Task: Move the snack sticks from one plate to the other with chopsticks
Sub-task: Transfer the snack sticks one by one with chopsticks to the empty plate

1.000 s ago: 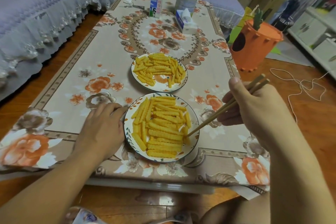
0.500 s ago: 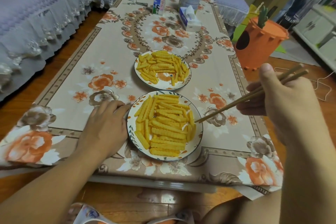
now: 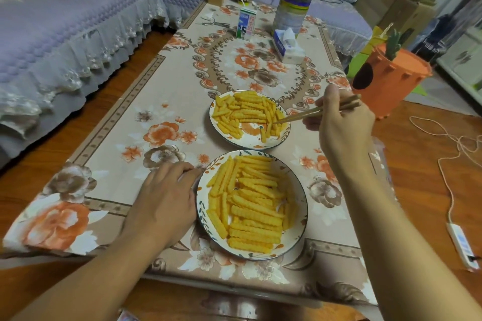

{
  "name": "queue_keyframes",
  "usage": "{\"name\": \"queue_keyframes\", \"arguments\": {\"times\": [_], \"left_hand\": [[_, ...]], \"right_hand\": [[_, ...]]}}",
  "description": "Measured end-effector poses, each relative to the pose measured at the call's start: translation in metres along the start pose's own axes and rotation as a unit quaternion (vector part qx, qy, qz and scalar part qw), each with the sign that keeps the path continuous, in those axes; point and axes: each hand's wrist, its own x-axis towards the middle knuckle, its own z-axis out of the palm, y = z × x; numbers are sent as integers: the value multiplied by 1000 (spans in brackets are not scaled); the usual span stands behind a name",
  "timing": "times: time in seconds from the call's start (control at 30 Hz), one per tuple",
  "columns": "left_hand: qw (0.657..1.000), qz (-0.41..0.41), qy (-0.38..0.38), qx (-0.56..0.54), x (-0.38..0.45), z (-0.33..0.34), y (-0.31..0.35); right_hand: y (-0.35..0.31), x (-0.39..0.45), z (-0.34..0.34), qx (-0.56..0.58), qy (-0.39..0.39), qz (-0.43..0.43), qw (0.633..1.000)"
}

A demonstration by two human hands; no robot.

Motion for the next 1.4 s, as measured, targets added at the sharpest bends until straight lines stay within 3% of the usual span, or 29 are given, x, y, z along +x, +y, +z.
{"name": "queue_keyframes", "arguments": {"times": [0.3,0.5,0.73,0.93,1.1,1.4], "left_hand": [[1000,3,-2,-1,0,0,-2],[1000,1,-9,-2,0,0,-1],[1000,-6,-19,-1,0,-3,1],[1000,-8,-14,-2,1,-1,0],[1000,-4,-13,-3,0,-3,2],[1000,8,-20,-7,0,-8,1]], "right_hand": [[4,2,19,-11,0,2,1000],[-8,-2,-15,76,61,62,993],[-32,-28,-68,135,45,111,984],[-29,-68,-116,91,68,140,984],[-19,-92,-110,71,100,148,981],[-13,-88,-107,17,60,135,989]]}}
